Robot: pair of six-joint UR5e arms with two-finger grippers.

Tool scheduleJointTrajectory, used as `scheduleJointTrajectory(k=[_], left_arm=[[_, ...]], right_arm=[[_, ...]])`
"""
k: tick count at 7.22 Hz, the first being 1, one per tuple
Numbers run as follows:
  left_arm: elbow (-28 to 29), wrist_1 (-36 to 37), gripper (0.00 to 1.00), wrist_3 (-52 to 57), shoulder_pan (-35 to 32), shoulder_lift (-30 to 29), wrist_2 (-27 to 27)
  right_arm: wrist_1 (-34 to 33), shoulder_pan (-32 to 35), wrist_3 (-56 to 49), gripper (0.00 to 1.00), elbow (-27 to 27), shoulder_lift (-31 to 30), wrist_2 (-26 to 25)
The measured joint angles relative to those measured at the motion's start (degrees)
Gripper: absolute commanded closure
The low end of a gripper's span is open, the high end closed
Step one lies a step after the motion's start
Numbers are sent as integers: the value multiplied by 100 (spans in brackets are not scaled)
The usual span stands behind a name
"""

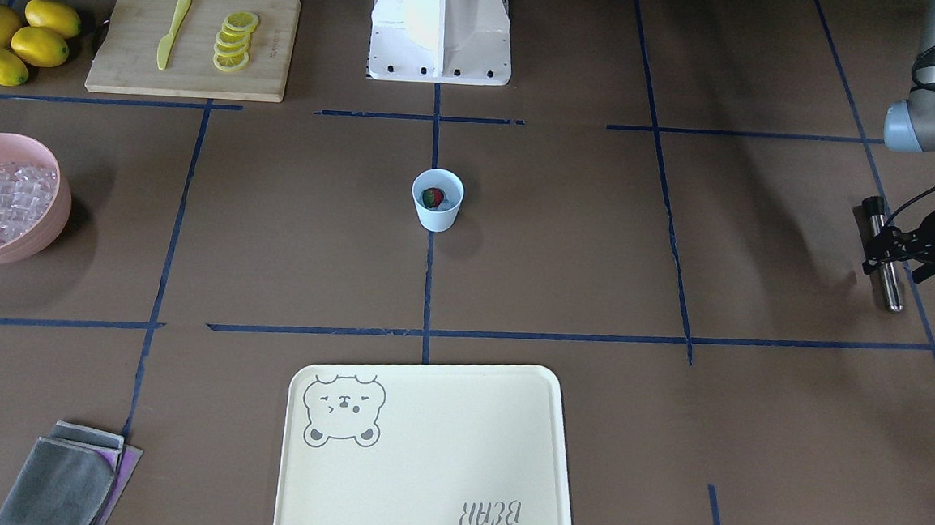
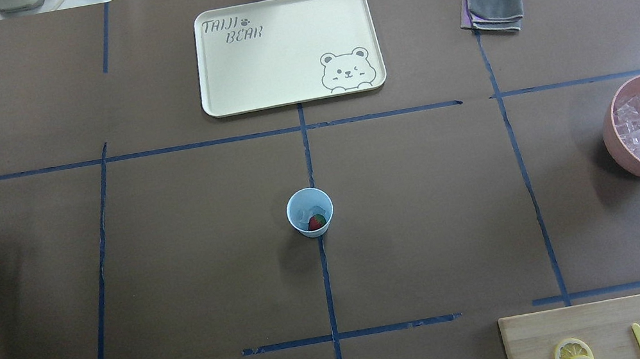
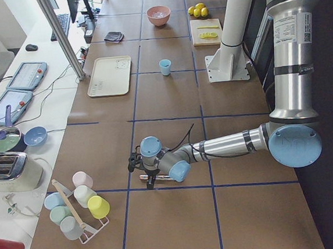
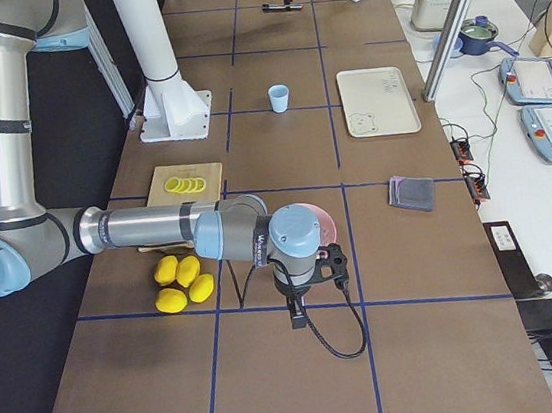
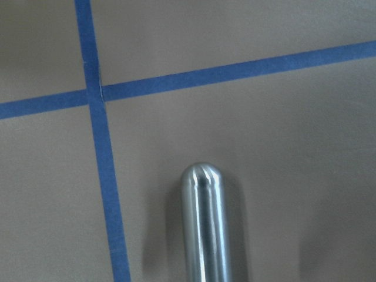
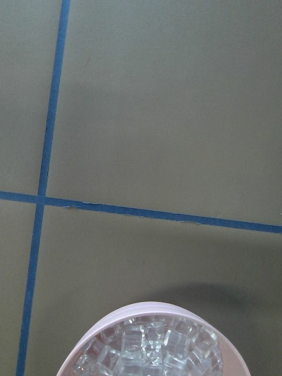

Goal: Mash ice and strawberries in cup
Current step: 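Grasp the stainless-steel masher rod with the left gripper and lift it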

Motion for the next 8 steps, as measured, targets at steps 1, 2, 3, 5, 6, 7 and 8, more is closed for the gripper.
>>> scheduleJointTrajectory(k=[1,2,3,5,6,7,8], left_arm=[[-2,12,100,9,7,-30,14],[-9,18,100,24,9,-44,23],[-21,20,100,39,12,-53,32],[-236,36,100,56,11,-88,32],[-522,16,99,60,7,-119,18],[-919,-97,93,66,5,-195,2],[-1298,-302,90,70,4,-350,-5]], right_arm=[[-2,0,0,1,0,0,0],[-4,0,0,1,0,0,0],[-2,0,2,1,2,-1,0],[0,0,7,1,7,-1,0],[0,0,8,1,11,-1,0],[0,0,8,1,13,-1,0],[0,0,9,1,9,-1,0]])
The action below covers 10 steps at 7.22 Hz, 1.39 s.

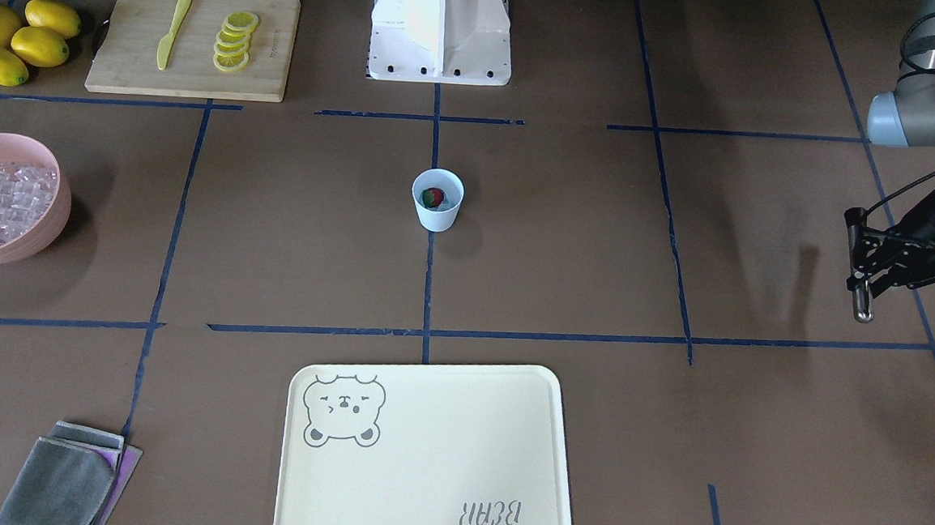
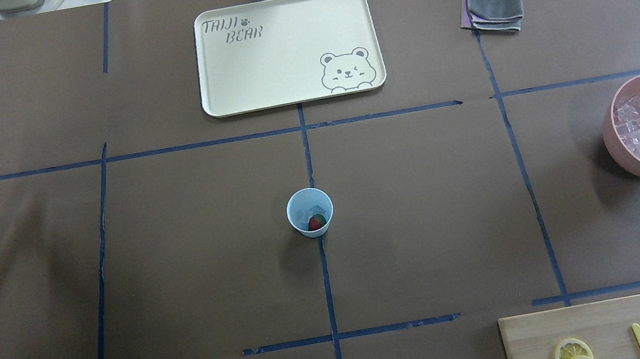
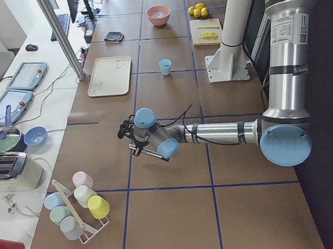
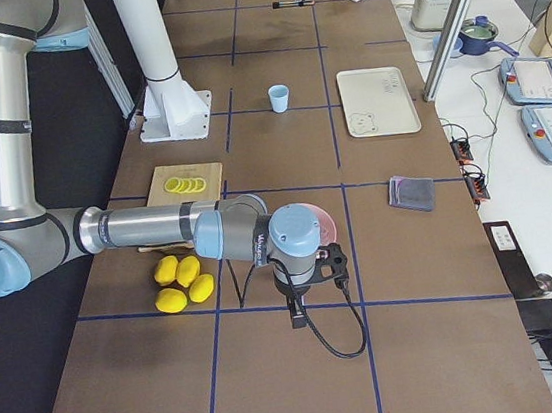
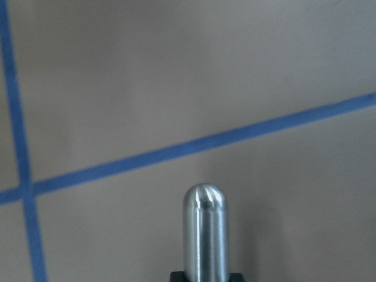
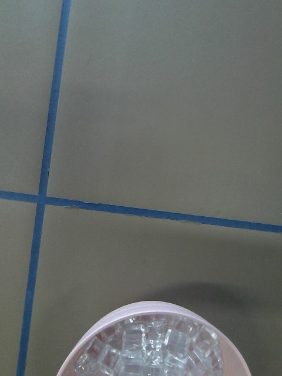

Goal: Mash ice and strawberries in cup
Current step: 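Grasp the stainless-steel masher rod with the left gripper and lift it, then carry the masher with the left gripper over the light-blue cup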

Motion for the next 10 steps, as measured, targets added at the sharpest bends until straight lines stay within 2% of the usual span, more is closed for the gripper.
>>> scheduleJointTrajectory(k=[1,3,5,7,8,10], left_arm=[[-261,-204,93,-21,1,-277,-9],[-420,-687,95,-74,285,-971,0],[-420,-1528,92,-76,999,-1455,18],[-415,-2000,98,-36,1670,-2115,108],[-430,-2264,100,-29,1949,-2320,379],[-435,-3196,100,-46,2591,-2466,1445]], right_arm=[[-2,0,0,1,-4,0,0],[-7,0,5,1,-8,0,0],[-9,0,14,1,-20,0,0],[-9,0,17,1,-26,0,0],[-9,0,17,1,-26,0,0],[-9,0,17,1,-21,0,0]])
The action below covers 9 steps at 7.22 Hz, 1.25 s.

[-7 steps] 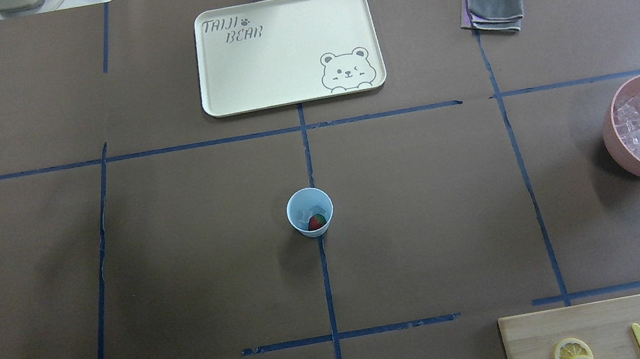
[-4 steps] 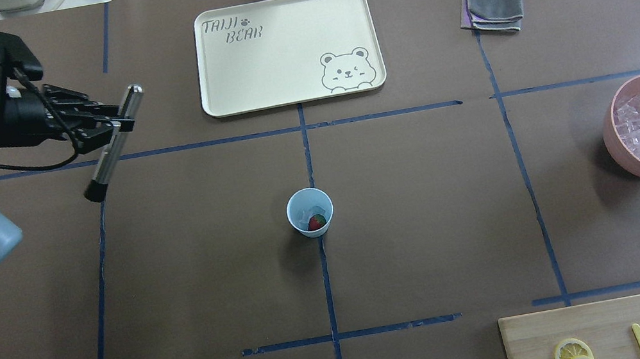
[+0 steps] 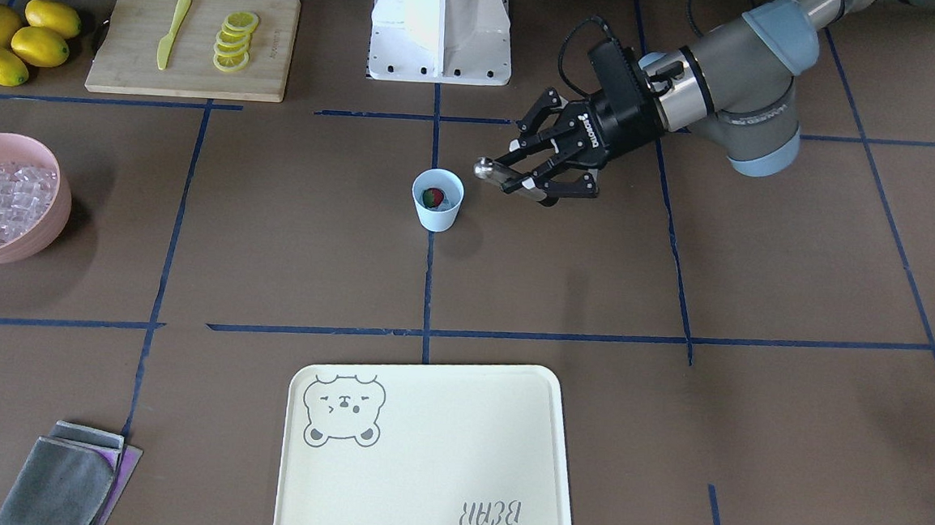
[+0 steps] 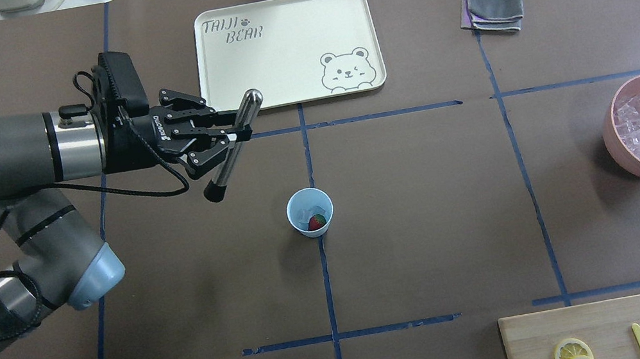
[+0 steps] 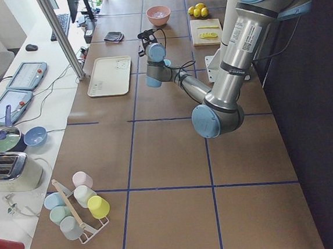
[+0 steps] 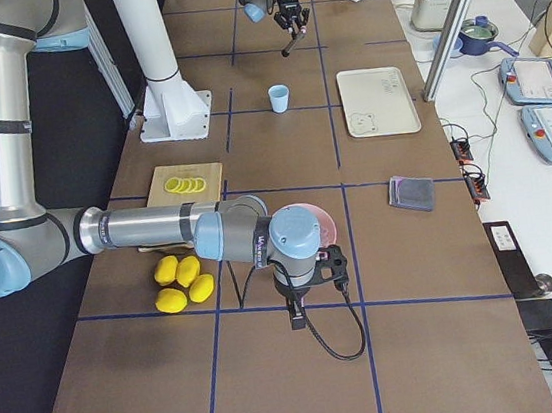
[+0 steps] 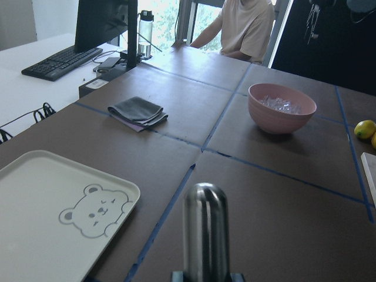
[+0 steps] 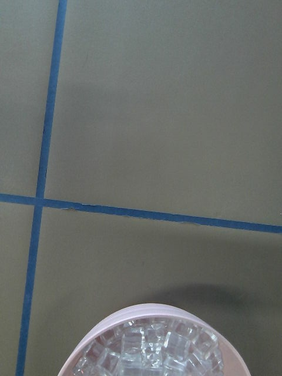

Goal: Mash ice and strawberries in cup
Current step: 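Carry the masher with the left gripper over the light-blue cup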

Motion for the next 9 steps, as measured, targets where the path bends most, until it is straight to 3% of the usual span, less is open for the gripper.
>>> scheduleJointTrajectory(k=[1,4,7,9], left_arm=[[25,-532,100,-1,327,-64,572],[528,-2089,100,237,763,-431,1382],[1567,-3324,100,966,914,-705,1683],[1956,-3766,100,1049,1223,-777,2027]], right_arm=[[2,0,0,1,3,0,0],[3,0,0,1,7,0,0],[8,0,0,1,12,0,2],[5,0,0,1,12,0,0]])
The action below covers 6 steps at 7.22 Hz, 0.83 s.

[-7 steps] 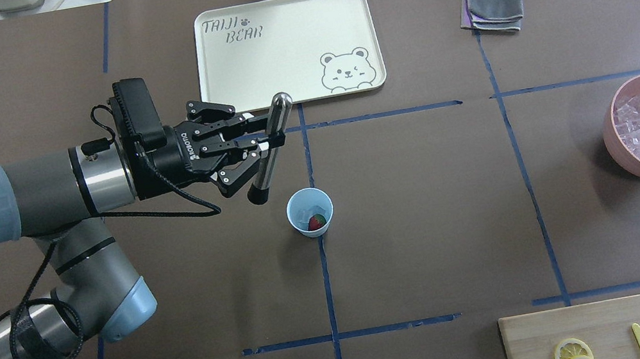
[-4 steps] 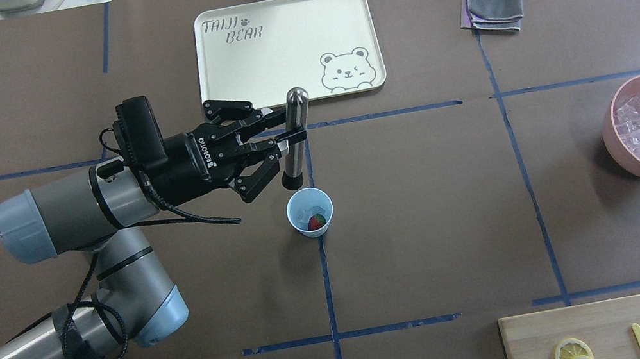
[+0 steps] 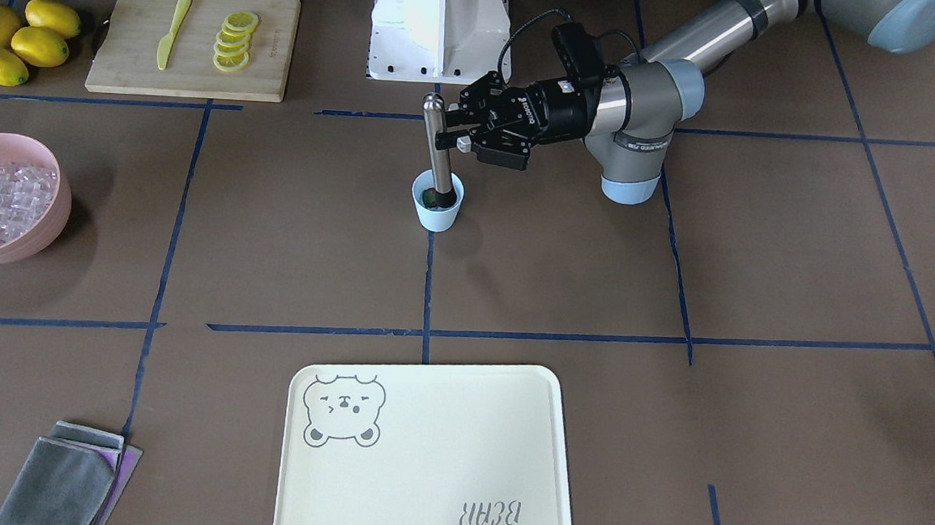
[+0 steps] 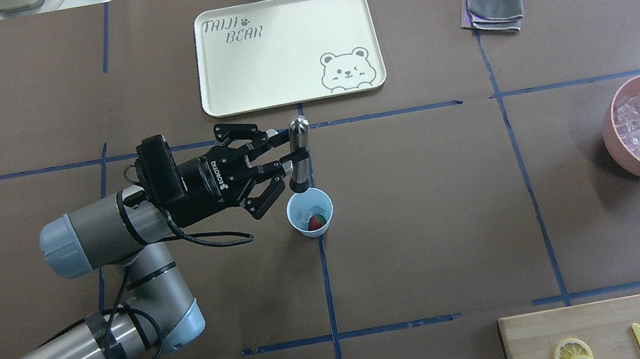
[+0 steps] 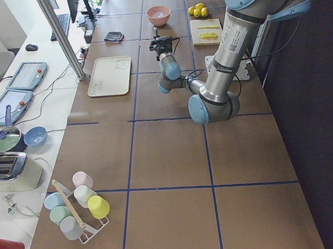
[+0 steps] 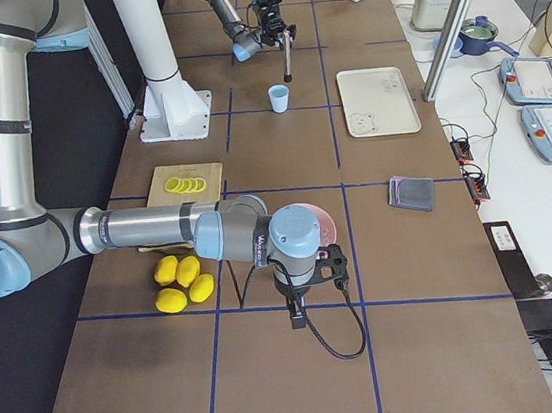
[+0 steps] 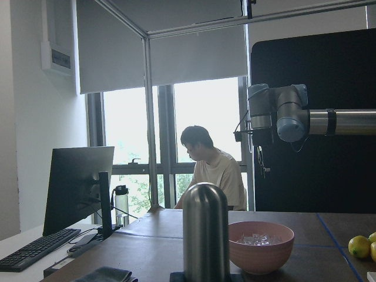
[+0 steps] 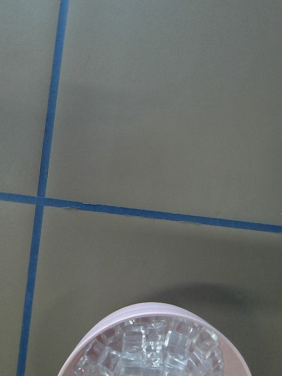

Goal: Mash ice and strawberries in cup
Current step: 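Carry the masher with the left gripper over the light-blue cup, then press the masher down into the cup onto the strawberry and ice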

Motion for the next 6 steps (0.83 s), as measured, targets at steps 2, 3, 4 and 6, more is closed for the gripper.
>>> scheduleJointTrajectory(k=[2,3,4,6], left_arm=[[157,-212,100,9,272,13,326],[198,-244,100,18,303,16,366],[261,-259,100,59,319,16,382],[413,-277,100,210,409,19,389]], right_arm=[[-3,0,0,1,-12,0,0],[-4,0,0,1,-18,0,0],[-5,0,0,1,-20,0,0],[-5,0,0,1,-19,-4,0]])
